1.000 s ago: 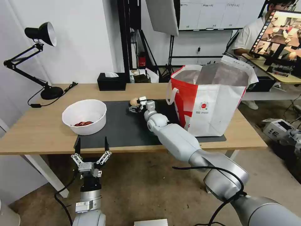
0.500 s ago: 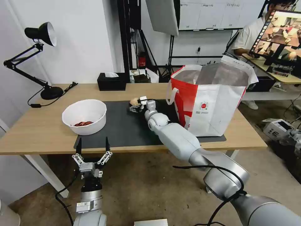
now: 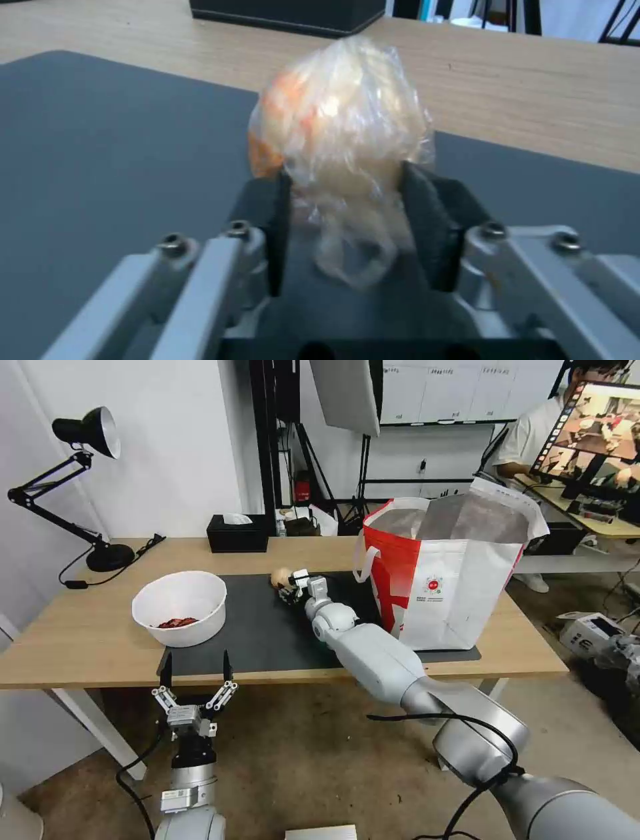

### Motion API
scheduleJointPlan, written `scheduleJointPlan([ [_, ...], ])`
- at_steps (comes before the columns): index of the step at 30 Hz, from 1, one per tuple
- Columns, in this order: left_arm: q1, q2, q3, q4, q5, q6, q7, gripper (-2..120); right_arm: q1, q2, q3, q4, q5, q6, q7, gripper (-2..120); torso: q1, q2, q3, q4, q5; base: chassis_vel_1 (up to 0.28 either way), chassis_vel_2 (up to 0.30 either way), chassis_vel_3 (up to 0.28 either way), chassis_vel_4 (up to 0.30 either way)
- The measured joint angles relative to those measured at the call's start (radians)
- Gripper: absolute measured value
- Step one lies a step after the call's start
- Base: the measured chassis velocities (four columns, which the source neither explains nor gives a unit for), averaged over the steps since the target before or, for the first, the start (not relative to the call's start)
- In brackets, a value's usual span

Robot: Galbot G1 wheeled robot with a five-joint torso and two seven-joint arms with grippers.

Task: Pick up the trash from the table and place it into the takeout bag.

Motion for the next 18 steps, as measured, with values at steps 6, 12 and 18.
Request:
scheduleJointPlan([
  [6,-0.001,0.0,0.0,0.0,0.0,0.0,0.0,100,0.0,0.0,0.0,0.002,0.0,0.0,0.0,14,0.0,0.0,0.0,0.0,0.0,0.0,0.0,0.0,0.0],
  [12,-0.003,0.0,0.0,0.0,0.0,0.0,-0.001,100,0.0,-0.001,0.002,0.002,-0.001,0.001,0.0,0,0.0,0.0,0.0,0.0,0.0,0.0,0.0,0.0,0.0],
  [18,-0.006,0.0,0.0,0.0,0.0,0.0,-0.001,100,-0.003,-0.001,0.003,0.005,-0.002,0.004,-0.001,0,0.0,0.0,0.0,0.0,0.0,0.0,0.0,0.0,0.0],
])
